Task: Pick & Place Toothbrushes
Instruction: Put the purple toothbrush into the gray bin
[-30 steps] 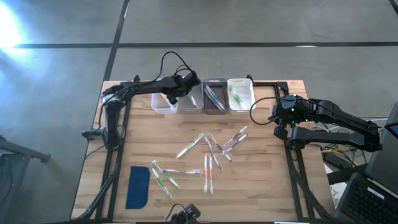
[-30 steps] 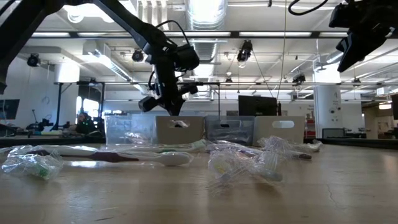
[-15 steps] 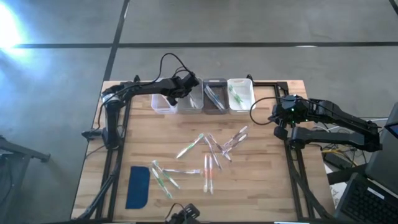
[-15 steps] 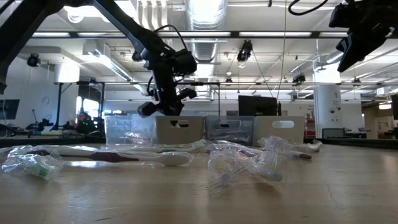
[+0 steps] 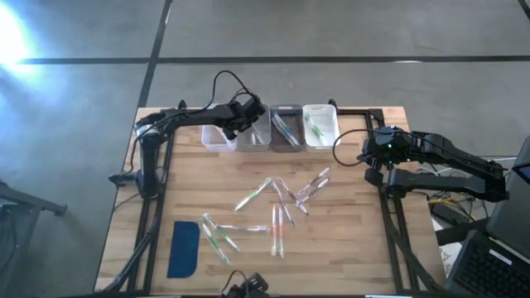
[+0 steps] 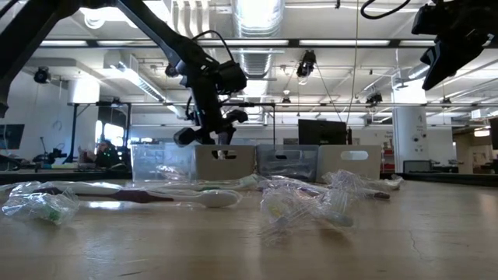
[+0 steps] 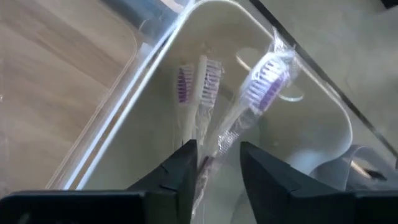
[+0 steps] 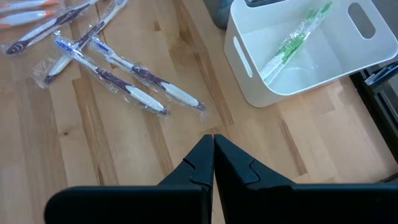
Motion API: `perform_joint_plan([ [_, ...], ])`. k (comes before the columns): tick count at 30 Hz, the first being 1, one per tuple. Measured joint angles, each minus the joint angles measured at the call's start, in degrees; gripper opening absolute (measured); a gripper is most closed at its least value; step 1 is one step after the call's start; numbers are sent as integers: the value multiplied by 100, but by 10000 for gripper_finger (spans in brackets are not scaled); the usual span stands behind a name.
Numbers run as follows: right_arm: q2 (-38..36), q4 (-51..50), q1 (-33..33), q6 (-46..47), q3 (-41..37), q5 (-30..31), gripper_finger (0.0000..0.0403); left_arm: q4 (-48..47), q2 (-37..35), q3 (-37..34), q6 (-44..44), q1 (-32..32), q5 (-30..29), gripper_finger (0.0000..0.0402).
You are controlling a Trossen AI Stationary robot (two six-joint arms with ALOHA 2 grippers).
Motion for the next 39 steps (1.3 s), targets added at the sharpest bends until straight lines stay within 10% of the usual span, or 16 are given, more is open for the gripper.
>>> perform_joint_plan([
  [39, -1, 0, -2, 0, 0, -2, 8, 726, -699, 9, 2528, -190, 728, 166],
])
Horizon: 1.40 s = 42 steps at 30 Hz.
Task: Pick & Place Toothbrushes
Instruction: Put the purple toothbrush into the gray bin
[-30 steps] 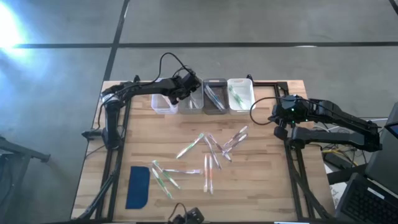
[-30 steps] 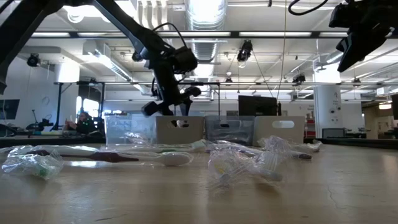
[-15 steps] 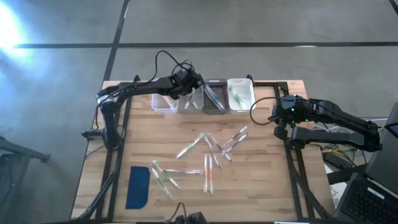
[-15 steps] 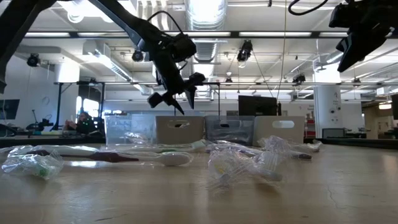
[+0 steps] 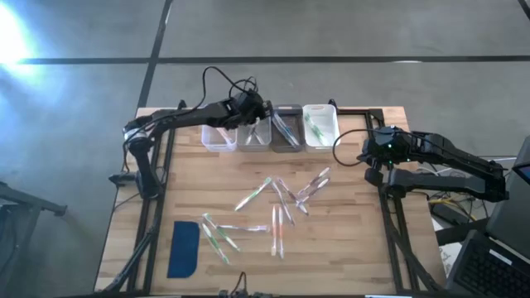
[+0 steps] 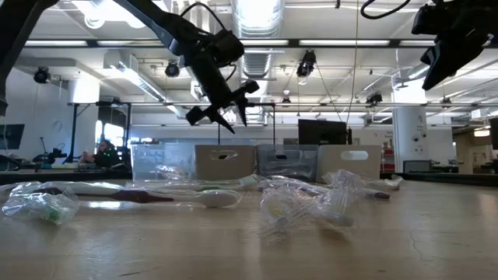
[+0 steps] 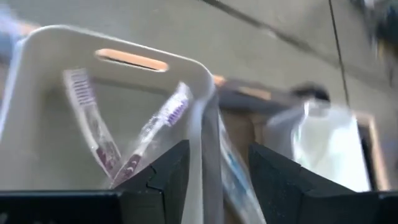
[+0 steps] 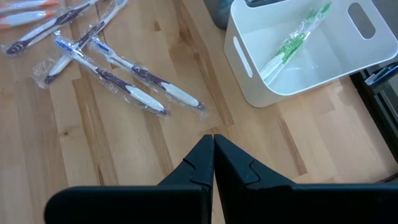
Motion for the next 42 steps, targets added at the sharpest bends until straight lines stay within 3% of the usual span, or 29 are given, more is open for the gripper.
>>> perform_joint_plan([
  [4, -1, 0, 1, 0, 0, 0, 8, -266, 0, 110, 1289, 7, 380, 157],
  [10, 1, 0, 1, 0, 0, 0, 8, -734, 114, 270, 2105, 9, 694, 135],
  [15, -1, 0, 0, 0, 0, 0, 8, -1132, 376, 434, 2352, 7, 1069, 120],
  [27, -1, 0, 2, 0, 0, 0, 8, -1767, 503, 494, 2453, 24, 1076, 118],
  [42, 1, 0, 0, 0, 0, 0, 8, -2128, 548, 487, 2916, 44, 958, 197],
])
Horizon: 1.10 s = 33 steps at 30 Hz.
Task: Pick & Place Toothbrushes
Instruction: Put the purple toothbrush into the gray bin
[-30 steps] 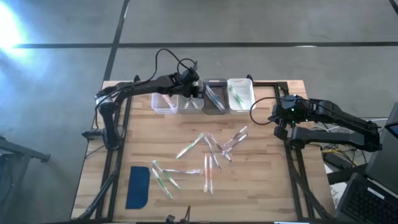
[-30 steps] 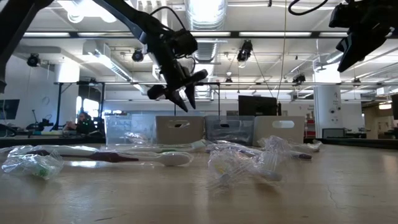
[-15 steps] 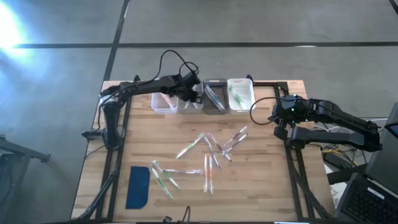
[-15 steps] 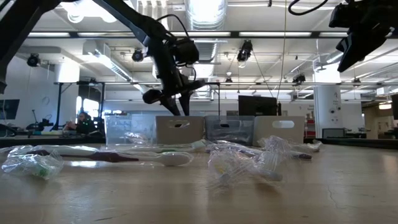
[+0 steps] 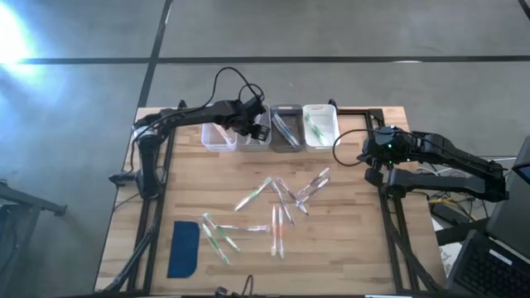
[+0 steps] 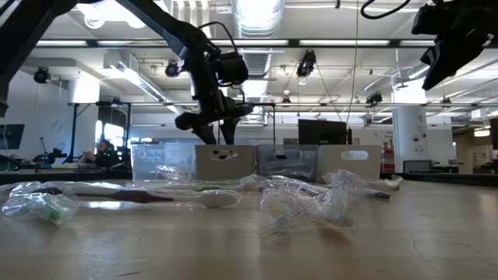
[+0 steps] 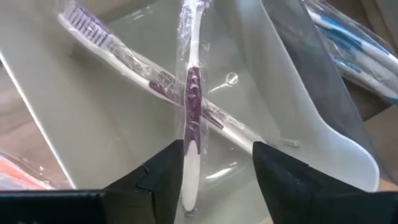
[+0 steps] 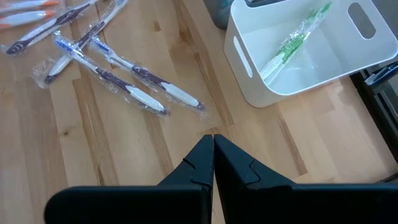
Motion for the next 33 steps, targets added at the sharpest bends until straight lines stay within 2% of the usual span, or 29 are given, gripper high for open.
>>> perform_joint_plan([
  [7, -1, 0, 2, 0, 0, 0, 8, -20, 453, 29, 8, -17, 87, 202],
  [15, -2, 0, 1, 0, 0, 0, 8, -16, 517, 107, -283, -15, 61, 196],
  [20, -1, 1, 1, 0, 0, 0, 8, -14, 517, 140, -506, -15, 61, 146],
  [28, -1, 0, 0, 0, 0, 0, 8, -14, 519, 122, -896, -11, 56, 18],
  [33, -1, 0, 1, 0, 0, 0, 8, -19, 525, 271, -901, -13, 117, 5],
])
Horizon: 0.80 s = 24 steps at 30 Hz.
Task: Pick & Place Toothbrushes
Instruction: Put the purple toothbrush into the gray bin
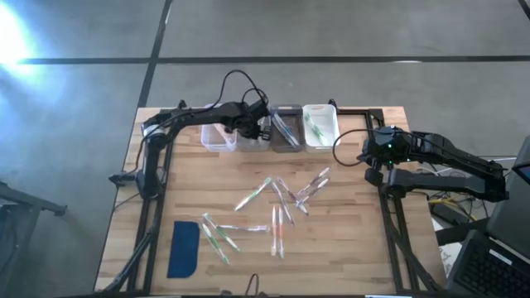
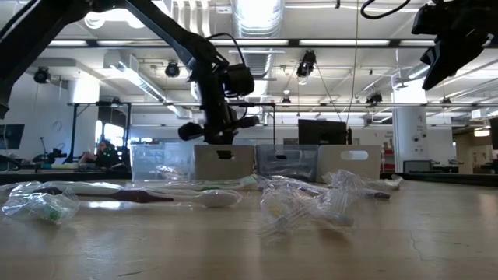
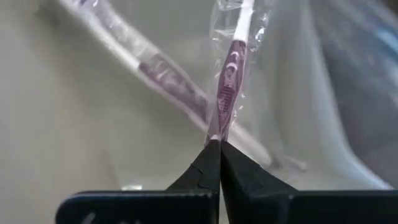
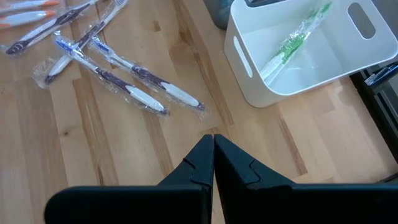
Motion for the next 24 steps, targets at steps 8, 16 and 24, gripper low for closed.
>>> perform_joint_plan([
  [8, -1, 0, -1, 0, 0, 0, 8, -154, 0, 631, -31, -55, 88, 2],
  [16, -1, 0, -1, 0, 0, 0, 8, -231, -96, 1137, -1337, -384, -523, 1],
  [24, -1, 0, -1, 0, 0, 0, 8, -139, -103, 1121, -3708, -796, -1673, 1],
])
